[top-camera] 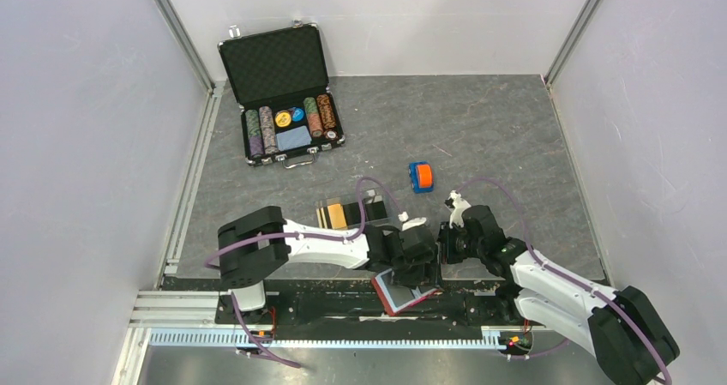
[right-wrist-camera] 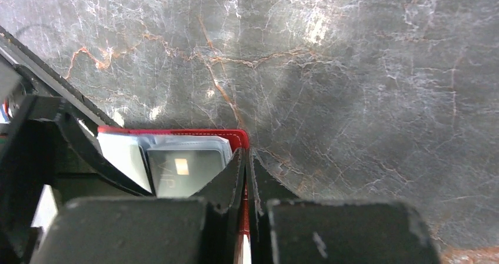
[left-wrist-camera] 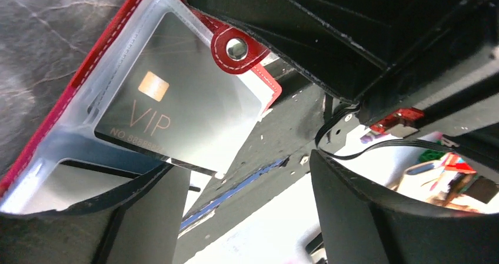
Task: Put the credit cards into the card holder
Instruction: Insert the credit card into the card holder.
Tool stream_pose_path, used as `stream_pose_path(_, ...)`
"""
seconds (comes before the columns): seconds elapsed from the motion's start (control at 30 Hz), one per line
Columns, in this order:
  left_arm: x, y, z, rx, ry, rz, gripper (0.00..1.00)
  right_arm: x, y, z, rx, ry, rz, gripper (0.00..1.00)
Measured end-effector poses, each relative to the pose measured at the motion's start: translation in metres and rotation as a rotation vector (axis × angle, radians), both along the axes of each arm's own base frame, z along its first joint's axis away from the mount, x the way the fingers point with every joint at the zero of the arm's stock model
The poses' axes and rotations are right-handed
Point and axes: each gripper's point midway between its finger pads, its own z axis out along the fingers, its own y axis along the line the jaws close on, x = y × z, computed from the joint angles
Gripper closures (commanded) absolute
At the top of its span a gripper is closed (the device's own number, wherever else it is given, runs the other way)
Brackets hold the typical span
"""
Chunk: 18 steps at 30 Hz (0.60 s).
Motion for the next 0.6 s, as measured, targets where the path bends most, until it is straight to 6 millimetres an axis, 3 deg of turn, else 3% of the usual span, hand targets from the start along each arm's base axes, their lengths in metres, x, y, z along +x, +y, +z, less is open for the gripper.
stream_pose_path(0.03,0.000,0.003,0.001,0.024,-0.010,-0.019,0.16,0.000,0.000,0.000,-0.001,0.001,0.000,0.90)
stream_pose_path(0.1,0.001,0.008,0.002,0.060,-0.024,-0.048,0.00,-0.001,-0.001,0.000,-0.005,0.008,0.001,0.76)
stream_pose_path(0.33,-0.002,0.038,-0.003,0.181,-0.051,-0.131,0.00,0.000,0.001,0.011,0.002,-0.008,0.010,0.36)
stream_pose_path(0.47,-0.003,0.051,0.002,0.209,-0.076,-0.160,0.00,-0.001,0.001,0.017,0.010,-0.027,0.015,0.24)
stream_pose_path(0.6,-0.002,0.059,0.014,0.193,-0.100,-0.166,0.00,-0.003,0.003,0.020,0.023,-0.030,0.032,0.23)
